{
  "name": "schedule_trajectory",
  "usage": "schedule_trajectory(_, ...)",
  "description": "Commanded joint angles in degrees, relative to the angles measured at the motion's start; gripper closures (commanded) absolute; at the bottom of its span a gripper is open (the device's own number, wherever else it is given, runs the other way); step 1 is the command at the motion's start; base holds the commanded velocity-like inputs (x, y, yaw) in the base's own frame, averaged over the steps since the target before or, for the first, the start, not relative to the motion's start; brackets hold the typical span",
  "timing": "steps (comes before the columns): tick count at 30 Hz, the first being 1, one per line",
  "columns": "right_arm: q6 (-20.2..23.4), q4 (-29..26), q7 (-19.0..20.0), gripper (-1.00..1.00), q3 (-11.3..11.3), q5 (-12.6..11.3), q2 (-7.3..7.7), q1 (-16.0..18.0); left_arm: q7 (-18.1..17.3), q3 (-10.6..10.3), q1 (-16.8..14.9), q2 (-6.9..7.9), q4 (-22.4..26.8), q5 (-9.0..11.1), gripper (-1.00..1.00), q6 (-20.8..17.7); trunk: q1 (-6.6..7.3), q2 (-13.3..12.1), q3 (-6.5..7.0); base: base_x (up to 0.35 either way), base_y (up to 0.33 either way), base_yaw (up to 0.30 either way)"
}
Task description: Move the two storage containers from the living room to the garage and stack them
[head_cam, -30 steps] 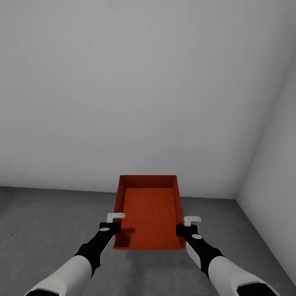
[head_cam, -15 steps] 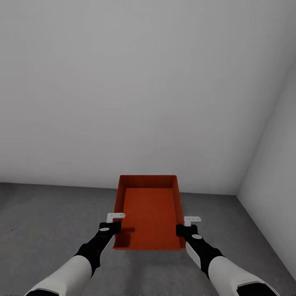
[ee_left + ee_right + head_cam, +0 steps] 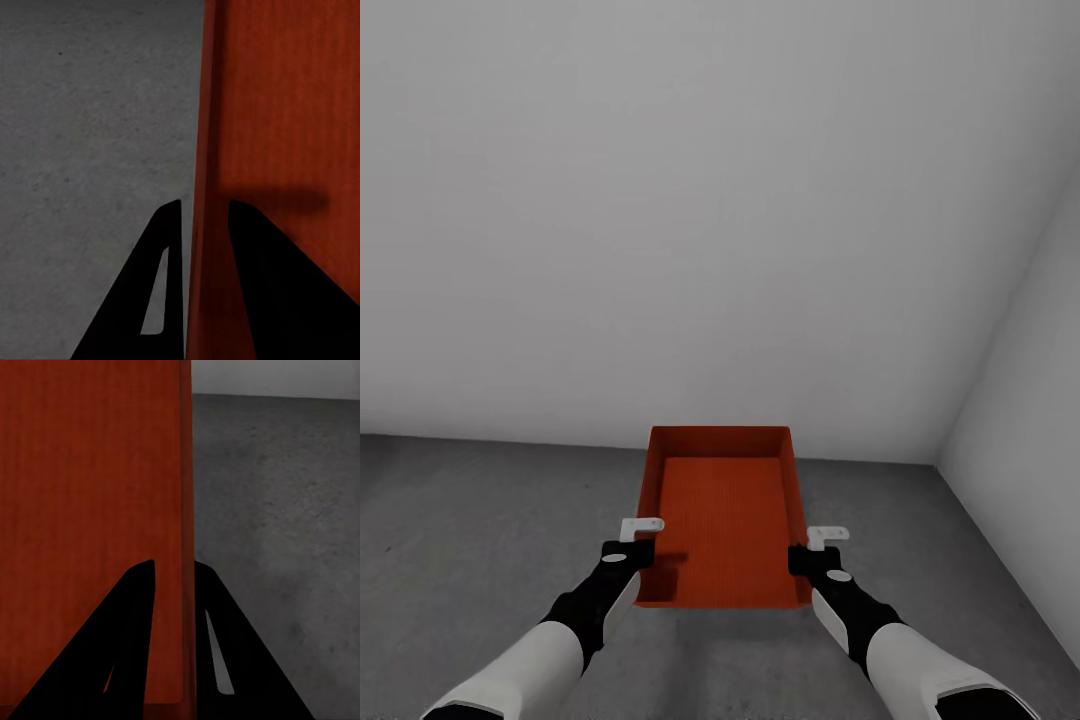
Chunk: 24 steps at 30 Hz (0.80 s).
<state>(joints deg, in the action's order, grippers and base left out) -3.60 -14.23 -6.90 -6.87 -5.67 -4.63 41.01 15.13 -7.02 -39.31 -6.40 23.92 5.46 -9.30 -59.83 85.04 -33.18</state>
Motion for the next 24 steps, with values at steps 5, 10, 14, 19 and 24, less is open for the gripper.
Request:
schedule_trajectory(5,-0.27,0.13,-0.13,1.00,0.98,-0.92,0.04,0.04,0.78,3.00,-0.06,0.60,0.34,-0.62,1.00,0.32,-1.10,2.05,-1.42,0.000,0.000,0.000)
schedule_trajectory(10,-0.22,0.16,-0.13,1.00,0.99,-0.92,0.06,0.04,0.78,3.00,-0.06,0.60,0.34,-0.62,1.00,0.33,-2.20,4.06,-2.78,0.000,0.000,0.000)
schedule_trajectory(14,-0.19,0.16,-0.13,1.00,0.98,-0.92,0.06,0.04,0.78,3.03,-0.06,0.60,0.34,-0.62,1.00,0.30,-3.08,5.66,-3.86,0.000,0.000,0.000)
schedule_trajectory(19,-0.18,0.15,-0.13,1.00,0.99,-0.92,0.06,0.04,0.78,3.02,-0.06,0.60,0.34,-0.62,1.00,0.33,-4.17,7.67,-5.22,0.000,0.000,0.000)
schedule_trajectory(24,-0.18,0.16,-0.13,1.00,0.98,-0.93,0.06,0.04,0.78,3.00,-0.06,0.60,0.34,-0.62,1.00,0.33,-5.27,9.67,-6.58,0.000,0.000,0.000)
